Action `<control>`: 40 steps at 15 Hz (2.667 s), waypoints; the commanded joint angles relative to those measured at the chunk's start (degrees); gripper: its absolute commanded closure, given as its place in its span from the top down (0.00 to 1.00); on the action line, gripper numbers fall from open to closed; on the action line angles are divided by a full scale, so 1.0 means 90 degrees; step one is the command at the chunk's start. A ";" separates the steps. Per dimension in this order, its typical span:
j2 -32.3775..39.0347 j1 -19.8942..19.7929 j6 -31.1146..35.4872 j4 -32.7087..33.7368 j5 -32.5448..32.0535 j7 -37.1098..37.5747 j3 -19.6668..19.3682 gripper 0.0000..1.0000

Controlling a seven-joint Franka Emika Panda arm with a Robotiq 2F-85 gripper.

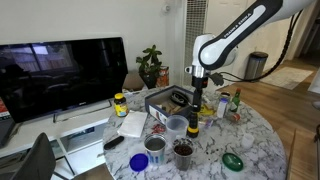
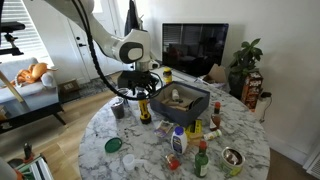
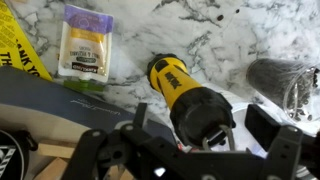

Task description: Put the torch in the clear cup, then put the cup in the box

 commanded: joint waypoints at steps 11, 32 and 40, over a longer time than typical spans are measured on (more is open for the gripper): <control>0.0035 -0.0232 0.0239 -0.0072 0.0169 -0.0177 0.0284 0.34; -0.1272 0.0959 -0.2429 0.1546 -0.1560 0.1275 0.0622 0.34; -0.0355 0.0806 -0.1049 0.1469 -0.1364 0.0877 0.0507 0.34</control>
